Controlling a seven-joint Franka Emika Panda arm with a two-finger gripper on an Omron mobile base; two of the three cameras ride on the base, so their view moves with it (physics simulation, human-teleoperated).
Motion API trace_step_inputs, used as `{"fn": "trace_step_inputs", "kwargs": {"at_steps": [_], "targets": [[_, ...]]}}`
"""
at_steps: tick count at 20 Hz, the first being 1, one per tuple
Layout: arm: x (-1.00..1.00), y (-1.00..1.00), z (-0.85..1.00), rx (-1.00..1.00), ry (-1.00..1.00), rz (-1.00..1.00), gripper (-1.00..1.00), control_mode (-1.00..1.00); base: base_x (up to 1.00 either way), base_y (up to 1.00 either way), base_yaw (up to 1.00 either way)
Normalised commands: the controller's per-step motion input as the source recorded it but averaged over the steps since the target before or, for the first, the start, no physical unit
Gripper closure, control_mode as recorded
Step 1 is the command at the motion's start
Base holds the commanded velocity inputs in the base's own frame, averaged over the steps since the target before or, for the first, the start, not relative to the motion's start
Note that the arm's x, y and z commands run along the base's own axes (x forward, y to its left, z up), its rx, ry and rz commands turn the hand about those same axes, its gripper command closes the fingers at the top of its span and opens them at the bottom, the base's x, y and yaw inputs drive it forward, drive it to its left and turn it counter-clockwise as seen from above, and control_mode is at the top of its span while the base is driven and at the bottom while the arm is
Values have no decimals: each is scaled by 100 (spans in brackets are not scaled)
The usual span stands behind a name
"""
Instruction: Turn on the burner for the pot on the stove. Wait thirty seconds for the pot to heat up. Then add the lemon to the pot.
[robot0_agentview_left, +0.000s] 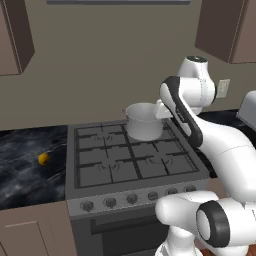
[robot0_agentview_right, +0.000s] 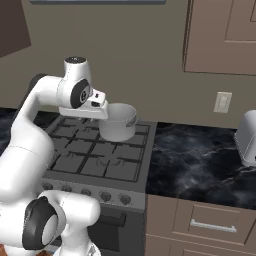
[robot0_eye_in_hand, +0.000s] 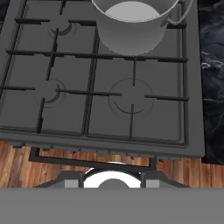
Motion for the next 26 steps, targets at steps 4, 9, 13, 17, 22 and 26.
{"fn": "trace_step_inputs", "kwargs": {"at_steps": [4,9,13,17,22,26], "targets": [[-17,0,-5,0,0,0,-100,-100,0,0,0],[-35,0,-14,0,0,0,-100,-100,0,0,0],[-27,0,-11,0,0,-3,-100,-100,0,0,0],[-33,0,-9,0,0,-3,-100,-100,0,0,0],[-51,0,-17,0,-1,0,-100,-100,0,0,0],[-55,0,-26,-1,0,0,-100,-100,0,0,0]]}}
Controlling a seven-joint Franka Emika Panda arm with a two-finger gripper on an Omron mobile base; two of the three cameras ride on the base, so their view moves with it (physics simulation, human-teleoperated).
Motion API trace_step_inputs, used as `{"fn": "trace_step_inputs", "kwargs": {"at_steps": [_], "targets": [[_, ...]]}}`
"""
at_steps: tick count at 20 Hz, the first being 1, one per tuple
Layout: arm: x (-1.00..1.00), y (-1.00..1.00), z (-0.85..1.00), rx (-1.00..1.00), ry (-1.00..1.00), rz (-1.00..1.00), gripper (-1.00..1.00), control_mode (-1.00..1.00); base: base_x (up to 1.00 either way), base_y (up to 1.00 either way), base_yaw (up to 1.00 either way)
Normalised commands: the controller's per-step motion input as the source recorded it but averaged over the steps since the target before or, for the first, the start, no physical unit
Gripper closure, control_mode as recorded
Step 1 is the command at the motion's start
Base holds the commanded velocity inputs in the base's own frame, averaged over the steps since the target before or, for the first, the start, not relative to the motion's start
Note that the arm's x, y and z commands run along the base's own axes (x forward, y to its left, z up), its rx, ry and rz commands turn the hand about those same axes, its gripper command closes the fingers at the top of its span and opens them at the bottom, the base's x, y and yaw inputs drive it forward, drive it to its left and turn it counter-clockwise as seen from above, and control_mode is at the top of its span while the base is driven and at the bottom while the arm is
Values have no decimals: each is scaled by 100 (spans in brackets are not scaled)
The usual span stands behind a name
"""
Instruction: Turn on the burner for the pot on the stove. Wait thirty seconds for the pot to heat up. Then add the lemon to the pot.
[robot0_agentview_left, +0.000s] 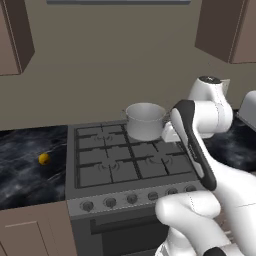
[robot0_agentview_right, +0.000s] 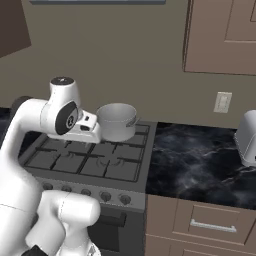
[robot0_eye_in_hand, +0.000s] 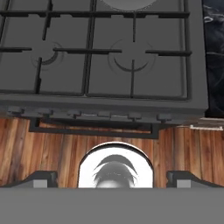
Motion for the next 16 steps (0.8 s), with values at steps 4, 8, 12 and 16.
{"fn": "trace_step_inputs", "kwargs": {"at_steps": [4,8,12,16], "targets": [[-54,0,-10,0,-3,-2,-100,-100,0,0,0],[-48,8,-6,0,-12,-1,-100,-100,0,0,0],[-32,18,-5,-1,-21,0,-100,-100,0,0,0],[-8,6,0,0,-18,-1,-100,-100,0,0,0]]}}
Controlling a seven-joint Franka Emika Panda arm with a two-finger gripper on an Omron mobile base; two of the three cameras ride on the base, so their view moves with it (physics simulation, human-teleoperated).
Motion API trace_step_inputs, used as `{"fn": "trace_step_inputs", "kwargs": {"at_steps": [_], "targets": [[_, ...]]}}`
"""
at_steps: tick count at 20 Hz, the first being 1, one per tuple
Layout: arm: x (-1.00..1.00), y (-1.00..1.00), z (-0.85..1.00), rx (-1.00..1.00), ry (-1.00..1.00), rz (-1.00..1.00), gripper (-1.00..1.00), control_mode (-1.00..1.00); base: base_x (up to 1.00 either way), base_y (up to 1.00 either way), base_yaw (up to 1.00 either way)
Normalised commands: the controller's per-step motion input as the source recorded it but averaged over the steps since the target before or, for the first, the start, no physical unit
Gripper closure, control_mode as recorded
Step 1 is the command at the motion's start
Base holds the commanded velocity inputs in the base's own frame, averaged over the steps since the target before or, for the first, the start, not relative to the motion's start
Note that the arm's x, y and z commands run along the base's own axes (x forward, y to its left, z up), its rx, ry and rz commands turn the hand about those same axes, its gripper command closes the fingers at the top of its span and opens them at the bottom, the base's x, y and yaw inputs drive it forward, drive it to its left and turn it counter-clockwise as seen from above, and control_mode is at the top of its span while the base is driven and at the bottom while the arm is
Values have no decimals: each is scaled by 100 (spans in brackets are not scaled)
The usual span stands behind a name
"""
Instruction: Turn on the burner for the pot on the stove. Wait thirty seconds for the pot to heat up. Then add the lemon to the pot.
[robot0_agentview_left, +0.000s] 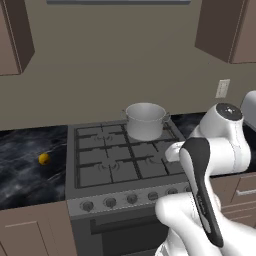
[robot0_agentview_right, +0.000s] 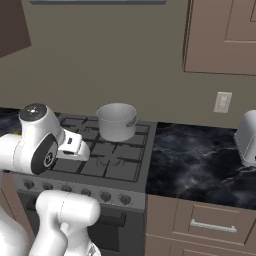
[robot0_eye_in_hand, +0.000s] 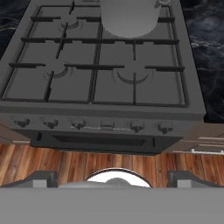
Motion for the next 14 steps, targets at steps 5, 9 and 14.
{"fn": "trace_step_inputs", "kwargs": {"at_steps": [5,9,14], "targets": [[0,0,0,0,0,0,-100,-100,0,0,0],[0,0,0,0,0,0,-100,-100,0,0,0],[0,0,0,0,0,0,-100,-100,0,0,0]]}}
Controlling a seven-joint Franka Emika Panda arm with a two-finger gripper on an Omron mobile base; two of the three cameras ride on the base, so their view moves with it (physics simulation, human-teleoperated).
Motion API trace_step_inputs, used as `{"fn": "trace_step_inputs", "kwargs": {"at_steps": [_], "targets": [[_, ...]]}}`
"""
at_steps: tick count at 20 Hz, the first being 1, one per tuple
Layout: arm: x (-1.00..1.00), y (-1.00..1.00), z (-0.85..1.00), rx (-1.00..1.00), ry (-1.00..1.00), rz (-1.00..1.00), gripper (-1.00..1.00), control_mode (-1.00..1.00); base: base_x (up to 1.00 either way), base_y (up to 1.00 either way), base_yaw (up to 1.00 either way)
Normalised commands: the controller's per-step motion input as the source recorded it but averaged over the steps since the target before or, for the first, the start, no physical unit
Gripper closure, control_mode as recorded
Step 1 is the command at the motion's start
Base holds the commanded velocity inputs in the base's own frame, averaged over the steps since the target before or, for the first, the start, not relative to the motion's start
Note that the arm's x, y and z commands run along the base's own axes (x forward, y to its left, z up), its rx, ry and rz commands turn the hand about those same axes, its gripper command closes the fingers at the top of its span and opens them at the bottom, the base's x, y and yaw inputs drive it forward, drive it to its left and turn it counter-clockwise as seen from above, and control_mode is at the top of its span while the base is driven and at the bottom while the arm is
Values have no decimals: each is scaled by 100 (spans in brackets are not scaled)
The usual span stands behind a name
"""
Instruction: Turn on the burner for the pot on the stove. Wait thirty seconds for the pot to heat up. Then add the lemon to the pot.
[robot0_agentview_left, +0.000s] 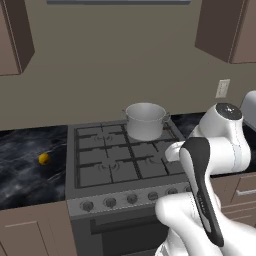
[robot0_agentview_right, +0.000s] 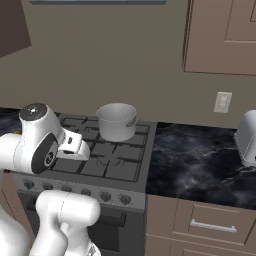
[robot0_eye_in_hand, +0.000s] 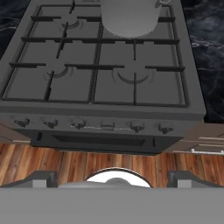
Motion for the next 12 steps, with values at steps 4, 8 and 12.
{"fn": "trace_step_inputs", "kwargs": {"at_steps": [4,8,12], "targets": [[0,0,0,0,0,0,-100,-100,0,0,0],[0,0,0,0,0,0,-100,-100,0,0,0],[-6,0,-1,0,0,0,-100,100,-7,0,0]]}}
